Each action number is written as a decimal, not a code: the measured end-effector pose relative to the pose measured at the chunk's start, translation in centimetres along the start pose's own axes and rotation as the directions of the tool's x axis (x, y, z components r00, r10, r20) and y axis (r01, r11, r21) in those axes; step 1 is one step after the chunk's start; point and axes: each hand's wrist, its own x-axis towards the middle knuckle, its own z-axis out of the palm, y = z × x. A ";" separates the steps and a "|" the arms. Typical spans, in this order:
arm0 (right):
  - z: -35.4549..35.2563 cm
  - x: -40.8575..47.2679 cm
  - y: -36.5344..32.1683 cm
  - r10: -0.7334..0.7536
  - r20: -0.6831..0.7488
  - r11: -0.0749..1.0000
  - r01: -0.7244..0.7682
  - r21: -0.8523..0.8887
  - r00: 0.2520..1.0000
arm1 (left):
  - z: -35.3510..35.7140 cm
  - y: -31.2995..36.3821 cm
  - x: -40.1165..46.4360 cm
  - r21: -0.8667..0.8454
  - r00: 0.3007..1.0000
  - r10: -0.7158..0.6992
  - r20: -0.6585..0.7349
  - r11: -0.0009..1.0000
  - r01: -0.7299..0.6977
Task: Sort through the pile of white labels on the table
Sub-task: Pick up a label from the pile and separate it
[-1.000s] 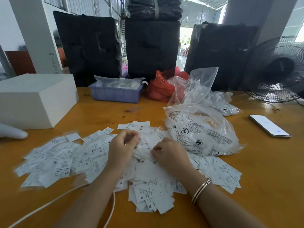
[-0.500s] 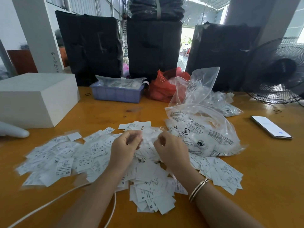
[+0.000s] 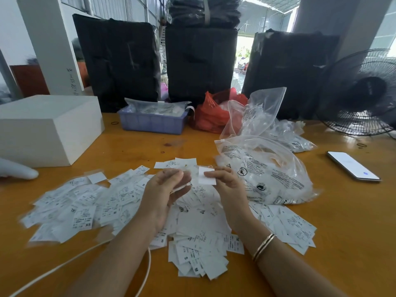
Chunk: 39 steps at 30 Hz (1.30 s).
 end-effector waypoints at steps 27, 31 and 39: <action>0.0 -0.5 0.7 0.090 -0.018 0.984 -0.086 0.154 0.996 | 0.6 -1.1 -0.5 0.402 0.993 0.098 0.059 0.909 -0.113; 0.0 -0.6 0.5 0.078 -0.035 0.990 -0.073 0.124 0.996 | 0.7 -1.0 -0.7 0.477 0.990 0.135 0.051 0.867 -0.143; 0.4 -1.1 0.3 0.052 0.050 0.997 -0.049 -0.061 0.997 | 0.7 -0.8 -0.7 0.496 0.982 0.185 0.030 0.851 -0.175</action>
